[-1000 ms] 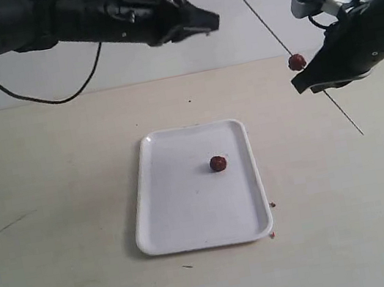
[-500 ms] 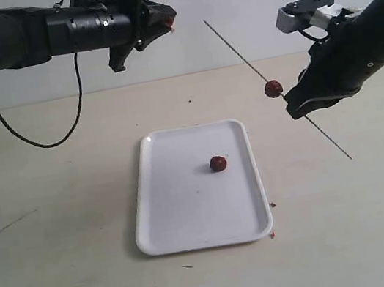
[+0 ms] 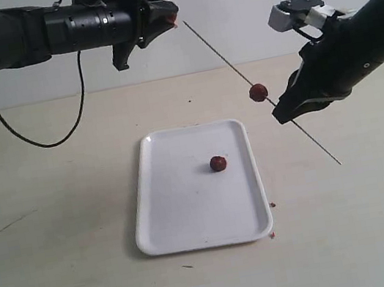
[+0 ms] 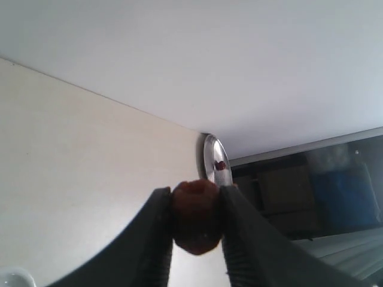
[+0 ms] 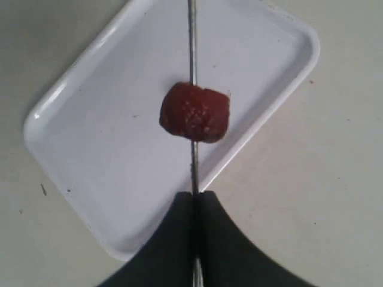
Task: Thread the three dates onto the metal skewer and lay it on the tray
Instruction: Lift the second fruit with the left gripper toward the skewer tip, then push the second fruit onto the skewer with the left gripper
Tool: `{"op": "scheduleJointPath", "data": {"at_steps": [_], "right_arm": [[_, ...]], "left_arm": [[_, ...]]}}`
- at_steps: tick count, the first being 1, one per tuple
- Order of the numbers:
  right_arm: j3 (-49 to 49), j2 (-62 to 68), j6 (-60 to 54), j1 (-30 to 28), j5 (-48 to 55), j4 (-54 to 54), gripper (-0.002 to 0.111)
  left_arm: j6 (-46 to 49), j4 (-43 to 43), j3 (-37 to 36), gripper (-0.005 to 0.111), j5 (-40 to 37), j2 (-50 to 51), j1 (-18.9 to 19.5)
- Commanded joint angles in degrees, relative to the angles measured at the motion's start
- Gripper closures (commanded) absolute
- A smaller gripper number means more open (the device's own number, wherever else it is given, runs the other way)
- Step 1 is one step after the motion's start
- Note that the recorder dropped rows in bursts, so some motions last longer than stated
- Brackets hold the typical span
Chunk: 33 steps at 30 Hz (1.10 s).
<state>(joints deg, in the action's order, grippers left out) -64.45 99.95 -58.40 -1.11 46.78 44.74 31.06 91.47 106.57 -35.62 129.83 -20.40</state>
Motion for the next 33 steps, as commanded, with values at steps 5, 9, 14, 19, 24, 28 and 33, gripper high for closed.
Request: {"op": "scheduleJointPath", "data": {"at_steps": [5, 9, 14, 19, 24, 28, 33], "right_arm": [[0.1, -0.1, -1.1, -0.3, -1.1, 1.8, 0.108], [0.1, -0.1, -1.1, -0.3, -1.6, 1.9, 0.108], [0.1, -0.1, -1.1, -0.3, -1.6, 1.9, 0.108], [0.1, 0.1, -1.1, -0.3, -2.1, 1.8, 0.108], [0.1, 1.1, -1.2, -0.3, -2.2, 1.7, 0.108], [0.1, 1.1, -1.6, -0.3, -3.5, 1.7, 0.108], [0.1, 1.1, -1.6, -0.3, -4.3, 2.2, 0.108]], "left_arm": [[4.7, 0.2, 0.2, 0.080, -2.2, -0.3, -0.6], [6.2, 0.2, 0.2, 0.080, -2.2, -0.3, -1.0], [6.2, 0.6, 0.2, 0.080, -2.2, -0.3, -1.5], [6.2, 1.3, 0.2, 0.080, -3.3, -0.3, -1.5], [6.2, 2.6, 0.2, 0.080, -3.1, -0.6, -1.5], [6.4, 1.7, 0.2, 0.080, -3.1, -0.6, -1.5], [6.4, 0.5, 0.2, 0.080, -3.4, -0.6, -1.5]]}}
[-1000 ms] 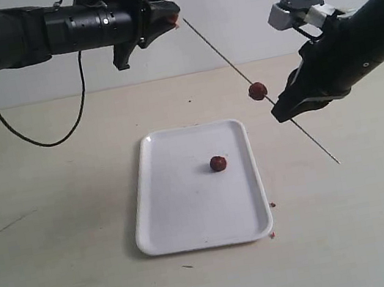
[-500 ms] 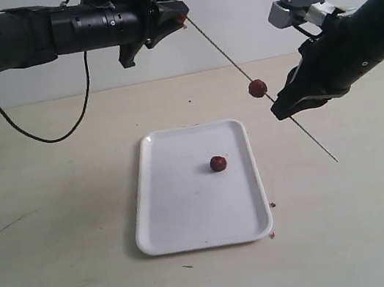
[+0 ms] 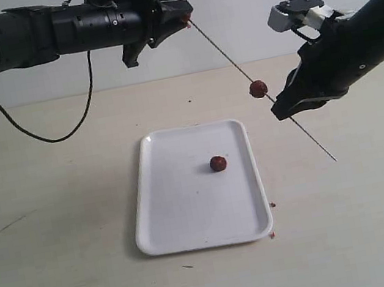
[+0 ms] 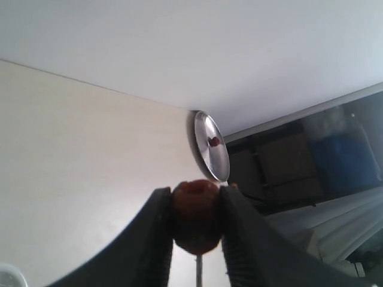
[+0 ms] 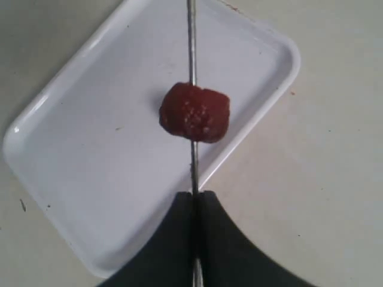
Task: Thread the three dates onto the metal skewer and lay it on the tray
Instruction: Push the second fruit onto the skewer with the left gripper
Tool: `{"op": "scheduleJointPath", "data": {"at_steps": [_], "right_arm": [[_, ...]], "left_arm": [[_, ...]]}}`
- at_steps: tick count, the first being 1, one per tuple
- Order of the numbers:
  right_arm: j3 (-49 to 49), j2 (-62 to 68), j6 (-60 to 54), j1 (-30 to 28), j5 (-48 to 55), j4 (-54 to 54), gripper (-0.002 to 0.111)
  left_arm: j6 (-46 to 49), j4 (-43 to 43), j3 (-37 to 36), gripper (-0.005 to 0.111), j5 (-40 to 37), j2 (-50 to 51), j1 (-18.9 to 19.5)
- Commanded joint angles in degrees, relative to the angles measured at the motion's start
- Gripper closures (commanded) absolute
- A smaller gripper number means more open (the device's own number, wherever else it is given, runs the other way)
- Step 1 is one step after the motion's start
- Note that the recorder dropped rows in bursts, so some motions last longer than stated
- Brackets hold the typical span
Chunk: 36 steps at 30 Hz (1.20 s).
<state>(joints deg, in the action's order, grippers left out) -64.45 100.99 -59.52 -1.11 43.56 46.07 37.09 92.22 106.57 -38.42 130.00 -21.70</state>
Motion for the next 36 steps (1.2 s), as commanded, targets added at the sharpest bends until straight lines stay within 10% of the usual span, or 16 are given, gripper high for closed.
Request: {"op": "scheduleJointPath", "data": {"at_steps": [1, 36], "right_arm": [[0.1, 0.1, -0.5, -0.3, -1.4, 1.3, 0.108], [0.1, 2.9, -12.4, -0.3, -9.3, 22.6, 0.108]], "left_arm": [[0.4, -0.4, 0.2, 0.080, -0.6, -0.8, -0.2], [6.2, -19.3, 0.2, 0.073, 2.8, -0.7, -10.7]]}}
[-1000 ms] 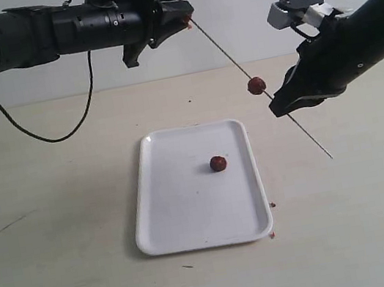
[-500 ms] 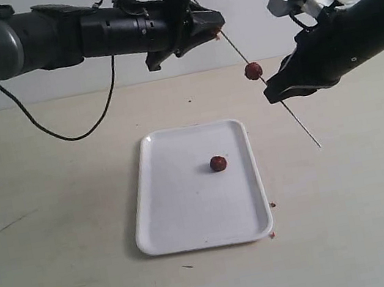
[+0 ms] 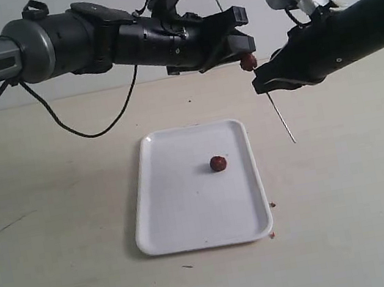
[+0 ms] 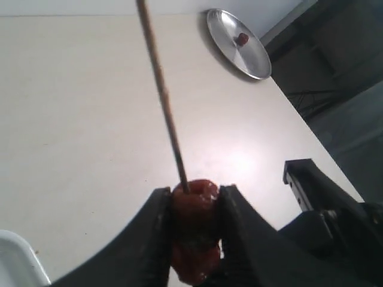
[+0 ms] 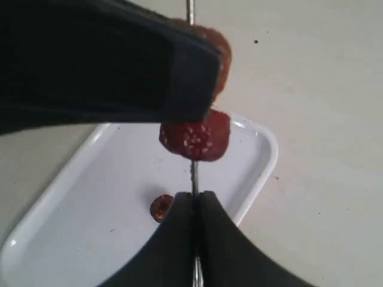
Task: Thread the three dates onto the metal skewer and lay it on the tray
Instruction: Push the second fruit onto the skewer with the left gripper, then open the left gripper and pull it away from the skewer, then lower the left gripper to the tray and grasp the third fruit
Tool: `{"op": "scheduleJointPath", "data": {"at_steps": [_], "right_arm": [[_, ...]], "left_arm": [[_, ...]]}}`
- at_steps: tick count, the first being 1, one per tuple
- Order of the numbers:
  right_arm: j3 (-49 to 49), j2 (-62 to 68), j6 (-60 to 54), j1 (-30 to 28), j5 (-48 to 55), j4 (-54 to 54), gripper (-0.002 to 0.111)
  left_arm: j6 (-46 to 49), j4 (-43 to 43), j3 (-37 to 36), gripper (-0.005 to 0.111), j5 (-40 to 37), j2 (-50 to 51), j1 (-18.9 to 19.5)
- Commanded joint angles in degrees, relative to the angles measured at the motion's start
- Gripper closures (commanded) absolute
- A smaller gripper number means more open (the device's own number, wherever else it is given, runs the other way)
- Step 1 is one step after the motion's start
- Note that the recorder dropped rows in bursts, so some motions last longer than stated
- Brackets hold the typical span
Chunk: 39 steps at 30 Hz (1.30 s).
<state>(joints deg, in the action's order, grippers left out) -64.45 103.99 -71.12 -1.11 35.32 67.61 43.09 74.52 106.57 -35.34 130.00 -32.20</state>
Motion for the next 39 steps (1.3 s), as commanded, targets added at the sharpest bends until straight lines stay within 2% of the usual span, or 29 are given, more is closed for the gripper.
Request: {"op": "scheduleJointPath", "data": {"at_steps": [1, 4, 6, 10, 15, 19, 24, 29, 31, 36, 39], "right_arm": [[0.1, 0.0, -0.7, -0.3, -0.6, 0.7, 0.108], [0.1, 0.0, -0.7, -0.3, -0.1, -0.7, 0.108], [0.1, 0.0, -0.7, -0.3, -0.1, -0.7, 0.108], [0.1, 0.0, 0.5, -0.3, 0.1, -3.7, 0.108], [0.1, -0.6, 12.1, -1.7, -3.5, -14.5, 0.108], [0.1, -2.1, 19.0, -4.3, -1.2, -23.4, 0.108], [0.1, -3.3, 21.5, -7.4, 2.5, -26.0, 0.108], [0.1, -3.3, 21.5, -7.5, 2.3, -25.8, 0.108], [0.1, -3.2, 21.5, -7.5, 2.2, -25.8, 0.108], [0.1, -3.2, 21.5, -7.5, 2.1, -25.8, 0.108], [0.1, -3.2, 21.3, -7.5, 2.1, -25.5, 0.108]], "left_arm": [[0.1, -2.2, 0.2, 0.066, -0.2, -0.7, -0.3], [0.1, -2.6, 0.2, 0.045, -0.2, -0.7, -0.3], [0.2, -3.2, 0.2, 0.039, -0.1, -0.7, -0.3], [-0.1, -8.5, 0.2, 0.038, 0.6, -1.4, 0.5], [-1.5, -22.4, 0.2, 0.038, -1.4, -4.2, 2.3], [-1.0, -35.1, 0.2, 0.038, -4.7, -4.6, 1.9], [-2.1, -55.0, 0.2, 0.038, -8.5, -3.6, -1.3], [4.4, -69.3, 0.2, 0.038, -10.7, -2.5, -5.8], [4.1, -71.7, 0.2, 0.038, -10.8, -1.7, -7.4], [-6.0, -72.7, 0.2, 0.039, -9.2, 0.6, -9.1], [-20.0, -76.3, 0.7, 0.046, -8.5, 2.7, -9.1]]}}
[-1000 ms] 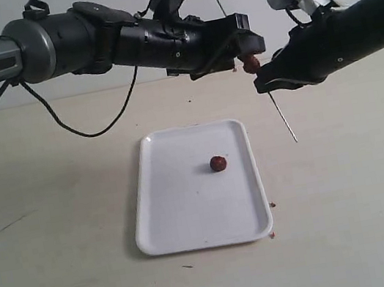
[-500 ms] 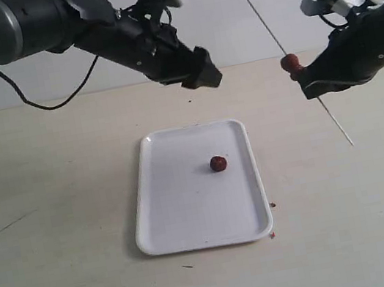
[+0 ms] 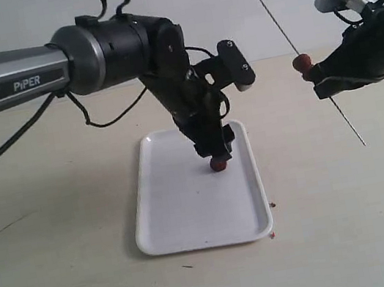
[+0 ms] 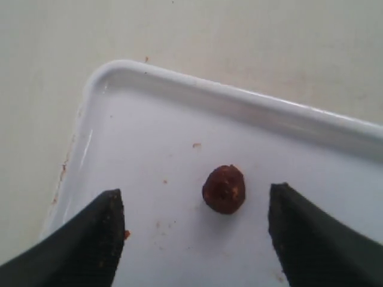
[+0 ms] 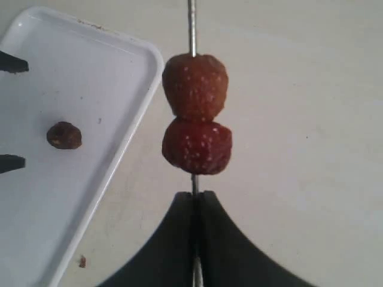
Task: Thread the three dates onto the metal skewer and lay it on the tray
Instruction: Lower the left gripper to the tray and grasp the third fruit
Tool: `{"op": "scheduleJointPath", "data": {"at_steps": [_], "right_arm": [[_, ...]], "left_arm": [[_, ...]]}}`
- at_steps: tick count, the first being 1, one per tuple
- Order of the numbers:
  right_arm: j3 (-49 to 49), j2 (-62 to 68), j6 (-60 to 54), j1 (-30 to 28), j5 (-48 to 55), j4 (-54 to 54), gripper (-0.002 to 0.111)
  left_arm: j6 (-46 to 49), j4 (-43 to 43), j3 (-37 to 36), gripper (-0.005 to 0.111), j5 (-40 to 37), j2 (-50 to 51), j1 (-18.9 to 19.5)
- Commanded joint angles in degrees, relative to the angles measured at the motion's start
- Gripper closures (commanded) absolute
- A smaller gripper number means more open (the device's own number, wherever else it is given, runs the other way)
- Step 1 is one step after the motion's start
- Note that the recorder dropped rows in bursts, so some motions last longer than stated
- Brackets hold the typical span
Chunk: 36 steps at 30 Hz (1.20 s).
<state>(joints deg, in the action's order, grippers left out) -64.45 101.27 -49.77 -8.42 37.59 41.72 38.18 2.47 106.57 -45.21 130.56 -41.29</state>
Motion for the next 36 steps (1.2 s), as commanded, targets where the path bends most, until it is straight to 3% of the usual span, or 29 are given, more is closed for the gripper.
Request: {"op": "scheduleJointPath", "data": {"at_steps": [1, 7, 28, 33, 36], "right_arm": [[0.1, -0.5, 0.0, -0.2, -0.2, 0.4, 0.108], [0.1, -0.5, -0.1, -0.2, -0.2, 1.3, 0.108], [0.1, -0.5, -1.6, -0.2, 0.0, 2.3, 0.108], [0.1, -0.5, -1.6, -0.2, 0.0, 2.7, 0.108], [0.1, -0.5, -1.6, -0.2, 0.0, 2.7, 0.108]], "left_arm": [[-18.9, -5.8, 1.2, 0.047, 1.1, 2.8, 0.0], [-25.6, -7.1, 3.1, 0.048, -0.4, 4.6, 0.0], [-26.4, -5.3, 4.8, 0.049, -2.7, 8.9, -2.1], [-26.4, -5.3, 4.8, 0.069, -2.4, 8.9, -2.1], [-26.4, -5.3, 4.8, 0.069, -2.5, 8.9, -2.1]]}}
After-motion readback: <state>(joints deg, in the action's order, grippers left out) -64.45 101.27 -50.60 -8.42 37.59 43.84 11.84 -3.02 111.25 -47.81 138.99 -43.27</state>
